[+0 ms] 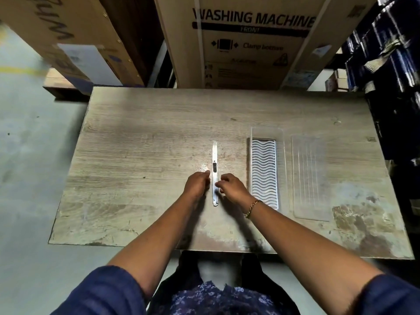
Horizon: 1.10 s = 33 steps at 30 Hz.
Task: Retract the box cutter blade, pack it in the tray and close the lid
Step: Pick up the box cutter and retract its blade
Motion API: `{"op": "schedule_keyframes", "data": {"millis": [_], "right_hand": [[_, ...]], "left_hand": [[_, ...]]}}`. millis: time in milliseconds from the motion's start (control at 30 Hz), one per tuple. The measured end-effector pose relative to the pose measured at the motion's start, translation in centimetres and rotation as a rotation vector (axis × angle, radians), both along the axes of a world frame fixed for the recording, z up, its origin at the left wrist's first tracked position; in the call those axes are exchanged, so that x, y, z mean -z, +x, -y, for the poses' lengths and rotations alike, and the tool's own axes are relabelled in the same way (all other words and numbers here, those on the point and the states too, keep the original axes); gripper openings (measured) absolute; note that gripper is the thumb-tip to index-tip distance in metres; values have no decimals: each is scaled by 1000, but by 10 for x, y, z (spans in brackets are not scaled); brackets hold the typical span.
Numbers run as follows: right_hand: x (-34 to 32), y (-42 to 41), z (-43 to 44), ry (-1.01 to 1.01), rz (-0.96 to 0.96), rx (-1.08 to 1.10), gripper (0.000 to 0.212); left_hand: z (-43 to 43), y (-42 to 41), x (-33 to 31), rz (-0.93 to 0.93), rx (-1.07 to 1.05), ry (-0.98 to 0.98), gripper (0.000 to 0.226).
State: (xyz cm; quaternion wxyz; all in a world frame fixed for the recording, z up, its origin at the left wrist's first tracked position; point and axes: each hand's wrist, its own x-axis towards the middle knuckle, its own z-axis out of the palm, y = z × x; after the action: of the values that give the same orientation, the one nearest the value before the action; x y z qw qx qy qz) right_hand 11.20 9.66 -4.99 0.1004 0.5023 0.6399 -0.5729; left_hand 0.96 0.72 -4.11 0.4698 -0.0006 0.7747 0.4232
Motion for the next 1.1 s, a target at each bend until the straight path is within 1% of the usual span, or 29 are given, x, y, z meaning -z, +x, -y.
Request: {"op": "schedule_keyframes", "data": {"millis": [133, 233, 300, 433, 667, 767, 867, 1033, 1100], "right_hand": [[11, 1, -4, -24, -17, 7, 20], [18, 0, -5, -34, -42, 9, 5], [19, 0, -6, -48, -49, 28, 6], [14, 0, -6, -81, -65, 58, 10], [15, 3, -4, -117, -63, 112, 12], [17, 3, -5, -133, -67, 121, 12], [17, 4, -5, -134, -71, 121, 11], [18, 3, -4, -133, -72, 123, 6], [15, 3, -5, -144, -79, 120, 9]], "left_hand": [[-4, 2, 6, 48, -21, -3, 30], [-6, 4, 2, 96, -38, 7, 24], [-7, 5, 1, 110, -40, 10, 19], [-9, 6, 8, 138, -82, 22, 23], [-11, 7, 14, 151, -95, 9, 20], [-13, 8, 16, 101, -53, -16, 17], [-16, 10, 18, 0, 9, -71, 10], [-22, 10, 19, -128, 107, -141, 16], [-22, 9, 18, -152, 107, -163, 16]]}}
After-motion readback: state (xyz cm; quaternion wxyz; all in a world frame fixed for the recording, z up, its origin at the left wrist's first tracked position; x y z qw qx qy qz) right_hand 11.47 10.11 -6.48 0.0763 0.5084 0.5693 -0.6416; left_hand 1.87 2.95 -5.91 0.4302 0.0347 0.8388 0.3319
